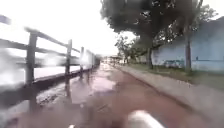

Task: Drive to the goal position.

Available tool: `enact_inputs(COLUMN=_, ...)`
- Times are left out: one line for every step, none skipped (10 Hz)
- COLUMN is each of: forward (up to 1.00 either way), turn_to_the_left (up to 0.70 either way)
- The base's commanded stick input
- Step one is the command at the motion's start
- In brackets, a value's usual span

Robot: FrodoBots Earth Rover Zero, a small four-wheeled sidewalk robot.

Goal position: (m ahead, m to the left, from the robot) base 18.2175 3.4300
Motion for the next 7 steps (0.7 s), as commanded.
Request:
enact_inputs(forward=1.00, turn_to_the_left=0.00)
enact_inputs(forward=1.00, turn_to_the_left=0.00)
enact_inputs(forward=1.00, turn_to_the_left=0.00)
enact_inputs(forward=1.00, turn_to_the_left=0.00)
enact_inputs(forward=1.00, turn_to_the_left=0.00)
enact_inputs(forward=1.00, turn_to_the_left=0.00)
enact_inputs(forward=1.00, turn_to_the_left=0.00)
